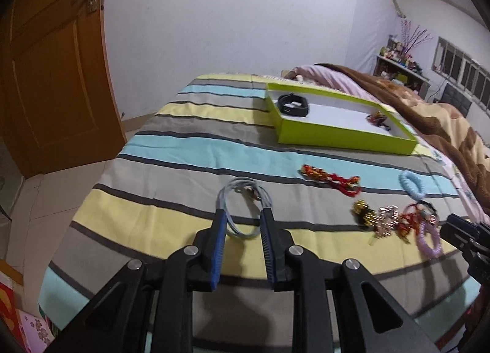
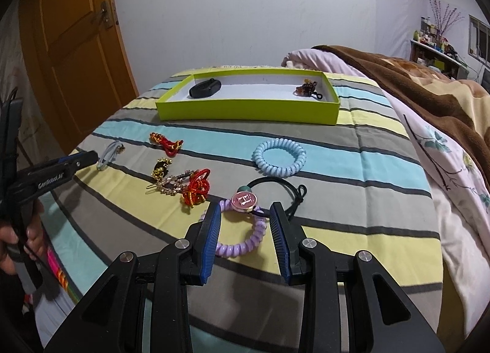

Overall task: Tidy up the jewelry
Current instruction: 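Grasp the grey cord tie with the left tool while the right grasps the pink-button tie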

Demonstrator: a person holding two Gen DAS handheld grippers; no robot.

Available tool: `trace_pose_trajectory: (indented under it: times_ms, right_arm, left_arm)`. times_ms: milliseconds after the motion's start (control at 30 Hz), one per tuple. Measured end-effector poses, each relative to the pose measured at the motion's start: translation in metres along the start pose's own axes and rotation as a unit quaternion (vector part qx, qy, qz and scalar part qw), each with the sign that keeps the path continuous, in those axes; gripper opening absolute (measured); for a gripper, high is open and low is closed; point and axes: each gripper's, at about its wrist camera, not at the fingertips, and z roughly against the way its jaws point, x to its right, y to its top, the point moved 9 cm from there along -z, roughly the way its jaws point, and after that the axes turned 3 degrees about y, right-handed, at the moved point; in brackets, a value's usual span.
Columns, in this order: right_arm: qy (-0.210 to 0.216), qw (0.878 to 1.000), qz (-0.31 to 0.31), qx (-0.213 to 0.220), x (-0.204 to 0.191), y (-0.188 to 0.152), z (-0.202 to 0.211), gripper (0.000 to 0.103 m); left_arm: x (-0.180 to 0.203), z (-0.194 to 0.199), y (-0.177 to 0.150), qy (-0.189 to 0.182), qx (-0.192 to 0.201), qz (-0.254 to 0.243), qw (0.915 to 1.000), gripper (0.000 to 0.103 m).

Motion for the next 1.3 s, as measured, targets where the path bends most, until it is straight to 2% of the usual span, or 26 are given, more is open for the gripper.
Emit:
trace_pose_trajectory:
  times_ms: [267,333,567,667,700,967,1300]
  right_arm:
    - [0.007,1.0,0.001,-0.025,-0.001,0.004,-0.021,0.034]
    - [0.005,1.0,0.002,-0.031,0.0,0.004,-0.024,0.023]
    - [0.001,1.0,0.003,-0.027,-0.001,0.005,-0.023,0.021]
    - [0.003,1.0,-0.002,-0.018,0.0,0.007,-0.018,0.021]
    - [0.004,1.0,-0.004,-0.014,0.0,0.008,-0.015,0.021]
    - [0.003,1.0,-0.01,0.012,0.003,0.017,0.004,0.021]
    - [0.003,0.999,-0.016,0.04,0.003,0.024,0.029,0.021]
  left_arm:
    - [-0.005,-0.022,0.002,0.007,-0.034,0.007,0.9994,0.024]
    - [-0.006,-0.027,0.001,0.009,-0.041,0.007,0.9991,0.024]
    - [-0.006,-0.03,0.002,0.009,-0.043,0.005,0.999,0.023]
    - [-0.006,-0.031,0.003,0.006,-0.043,0.006,0.999,0.007]
    - [-0.006,-0.03,0.003,0.003,-0.043,0.008,0.999,0.005]
    - [-0.003,-0.017,0.003,-0.009,-0.027,0.005,0.9996,0.002]
    - [0.02,0.018,0.016,-0.047,0.012,-0.009,0.9988,0.002]
